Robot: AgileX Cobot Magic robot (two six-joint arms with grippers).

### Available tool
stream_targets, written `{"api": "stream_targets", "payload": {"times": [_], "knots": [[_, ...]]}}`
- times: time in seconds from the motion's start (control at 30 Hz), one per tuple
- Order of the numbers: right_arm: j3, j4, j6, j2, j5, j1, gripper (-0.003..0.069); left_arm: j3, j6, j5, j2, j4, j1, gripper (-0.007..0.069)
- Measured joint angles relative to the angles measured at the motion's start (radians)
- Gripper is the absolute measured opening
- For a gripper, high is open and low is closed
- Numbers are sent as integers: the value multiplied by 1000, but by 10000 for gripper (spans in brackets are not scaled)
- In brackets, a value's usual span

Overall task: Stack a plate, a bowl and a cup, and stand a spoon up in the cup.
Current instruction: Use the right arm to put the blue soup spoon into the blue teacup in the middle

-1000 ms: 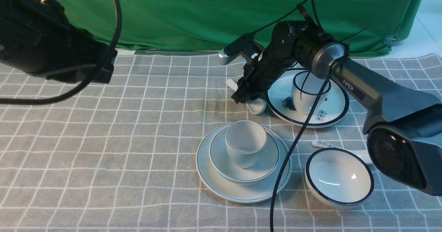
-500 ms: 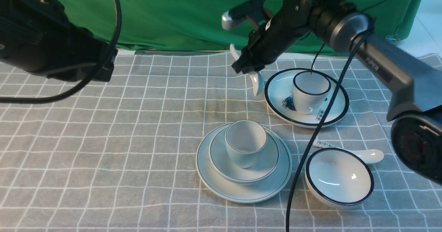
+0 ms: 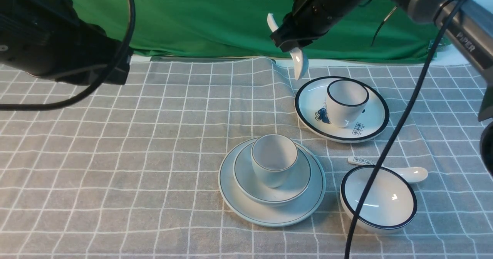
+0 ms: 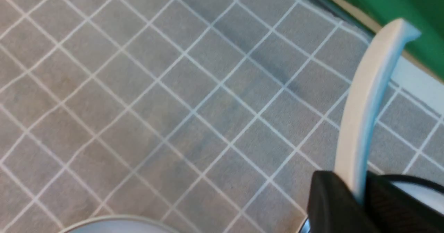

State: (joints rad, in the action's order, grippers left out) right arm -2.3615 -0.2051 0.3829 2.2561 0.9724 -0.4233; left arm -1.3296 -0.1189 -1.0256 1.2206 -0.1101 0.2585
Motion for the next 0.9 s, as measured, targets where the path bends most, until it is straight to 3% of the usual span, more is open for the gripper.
{"api": "stream_targets", "payload": {"times": [0.23,0.43,0.5,0.63,0.83,0.9], "knots": [[30,18,-12,-158,63,12,94,0,0,0,0,0,0,15],[251,29,-29,-409,8,30,94,1,0,-1,-19,-2,0,15],[405,29,-30,-529,-91,28,94,1,-1,0,-33,-7,0,15],[820,30,-22,-789,-482,-34,94,1,-8,0,-56,-16,0,15],[1227,29,-13,-842,-978,-142,94,2,-16,3,-61,-17,0,15],[1280,29,-6,-823,-1064,-160,94,2,-19,5,-61,-18,0,15]]}}
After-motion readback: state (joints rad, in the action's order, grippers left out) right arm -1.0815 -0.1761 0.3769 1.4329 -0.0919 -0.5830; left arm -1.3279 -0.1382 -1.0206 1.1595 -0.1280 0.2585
